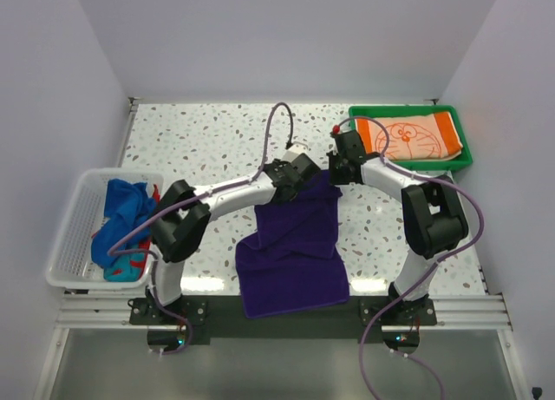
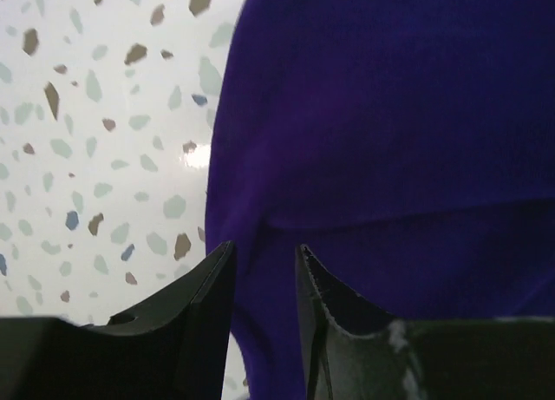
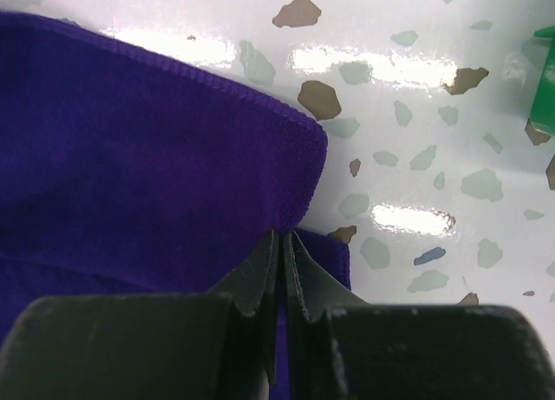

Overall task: Fold and stack the towels
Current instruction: Flatten out the crumpled towel

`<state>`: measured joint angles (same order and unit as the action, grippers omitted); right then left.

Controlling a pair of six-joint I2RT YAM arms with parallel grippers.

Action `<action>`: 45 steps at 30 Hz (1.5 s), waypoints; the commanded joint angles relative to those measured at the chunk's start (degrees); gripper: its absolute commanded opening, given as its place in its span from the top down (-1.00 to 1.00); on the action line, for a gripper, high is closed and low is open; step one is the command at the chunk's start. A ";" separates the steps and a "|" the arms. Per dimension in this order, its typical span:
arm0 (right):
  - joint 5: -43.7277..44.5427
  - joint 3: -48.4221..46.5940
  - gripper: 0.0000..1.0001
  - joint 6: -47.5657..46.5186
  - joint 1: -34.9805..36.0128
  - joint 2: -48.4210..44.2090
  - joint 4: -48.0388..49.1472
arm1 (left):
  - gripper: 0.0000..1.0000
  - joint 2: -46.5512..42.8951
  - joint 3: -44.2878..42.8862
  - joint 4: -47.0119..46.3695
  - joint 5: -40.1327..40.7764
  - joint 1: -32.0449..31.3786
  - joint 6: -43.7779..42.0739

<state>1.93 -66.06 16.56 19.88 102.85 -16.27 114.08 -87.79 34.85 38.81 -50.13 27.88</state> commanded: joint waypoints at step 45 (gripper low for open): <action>0.79 -12.50 0.98 -6.44 -0.63 1.56 -1.74 | 1.00 6.60 -5.10 -18.78 -10.37 17.96 -13.63</action>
<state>0.75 -71.55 12.19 19.49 104.25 -17.85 122.06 -86.87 15.03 18.79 -33.41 19.77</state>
